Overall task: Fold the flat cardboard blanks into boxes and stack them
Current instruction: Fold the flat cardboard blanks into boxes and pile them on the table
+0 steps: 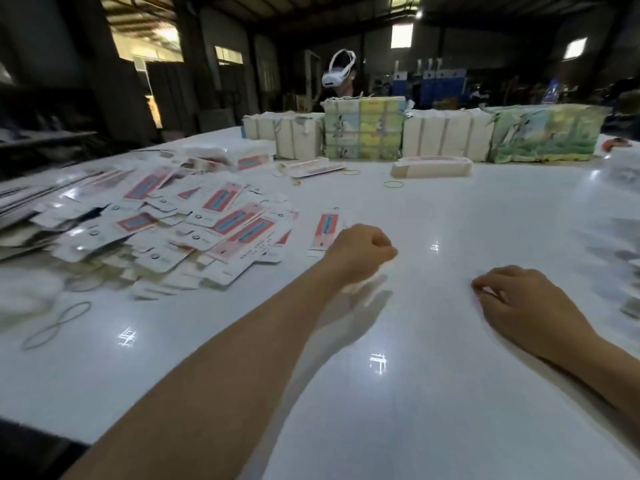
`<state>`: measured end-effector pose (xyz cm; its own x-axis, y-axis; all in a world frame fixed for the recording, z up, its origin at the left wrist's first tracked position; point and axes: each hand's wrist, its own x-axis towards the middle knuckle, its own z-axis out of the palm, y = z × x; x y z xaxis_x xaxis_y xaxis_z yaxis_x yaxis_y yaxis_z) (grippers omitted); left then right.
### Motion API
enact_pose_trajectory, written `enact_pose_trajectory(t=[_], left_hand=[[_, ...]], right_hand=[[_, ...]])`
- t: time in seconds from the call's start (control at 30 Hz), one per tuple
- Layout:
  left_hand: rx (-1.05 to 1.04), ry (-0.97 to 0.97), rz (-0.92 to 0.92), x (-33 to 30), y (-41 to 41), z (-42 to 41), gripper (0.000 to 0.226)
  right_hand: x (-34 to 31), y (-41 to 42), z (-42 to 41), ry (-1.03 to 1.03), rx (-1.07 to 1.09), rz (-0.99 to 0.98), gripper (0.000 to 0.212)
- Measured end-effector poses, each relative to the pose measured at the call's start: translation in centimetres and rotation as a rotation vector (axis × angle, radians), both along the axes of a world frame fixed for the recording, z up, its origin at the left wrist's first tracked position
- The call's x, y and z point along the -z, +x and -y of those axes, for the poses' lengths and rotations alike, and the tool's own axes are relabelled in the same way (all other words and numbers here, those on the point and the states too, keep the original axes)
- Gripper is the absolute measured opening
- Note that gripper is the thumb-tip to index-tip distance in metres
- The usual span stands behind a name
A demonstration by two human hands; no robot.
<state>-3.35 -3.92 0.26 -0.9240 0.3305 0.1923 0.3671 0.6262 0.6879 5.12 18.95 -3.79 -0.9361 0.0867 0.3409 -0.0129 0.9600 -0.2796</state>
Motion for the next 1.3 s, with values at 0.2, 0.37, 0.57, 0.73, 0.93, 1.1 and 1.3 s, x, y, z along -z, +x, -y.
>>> enact_pose_trajectory(t=[0.2, 0.37, 0.57, 0.73, 0.93, 1.1, 1.3], left_hand=[[-0.631, -0.346, 0.093, -1.4, -6.2, 13.3, 0.047], [-0.705, -0.696, 0.206, -0.3, -7.3, 16.4, 0.092], [-0.688, -0.522, 0.322, -1.4, -7.9, 15.8, 0.093], [-0.735, -0.262, 0.229, -1.4, -7.5, 14.8, 0.111], [-0.414, -0.099, 0.074, -2.0, -4.1, 9.2, 0.026], [0.047, -0.133, 0.134, -1.8, 0.1, 0.9, 0.018], [0.226, -0.237, 0.242, -0.7, 2.5, -2.1, 0.021]], right_hand=[[-0.1, -0.5, 0.3, -0.008, 0.013, 0.032, 0.024], [0.1, -0.9, 0.4, -0.032, 0.009, 0.011, 0.021], [0.1, -0.6, 0.4, -0.021, 0.008, 0.017, 0.022], [0.0, -0.7, 0.6, -0.016, 0.016, 0.011, 0.024], [0.0, -0.9, 0.9, -0.048, 0.0, 0.011, 0.027], [-0.9, -0.7, -0.3, -0.566, 0.014, -0.106, 0.063], [-1.3, 1.2, -1.1, -0.4, -0.266, -0.217, 0.054]])
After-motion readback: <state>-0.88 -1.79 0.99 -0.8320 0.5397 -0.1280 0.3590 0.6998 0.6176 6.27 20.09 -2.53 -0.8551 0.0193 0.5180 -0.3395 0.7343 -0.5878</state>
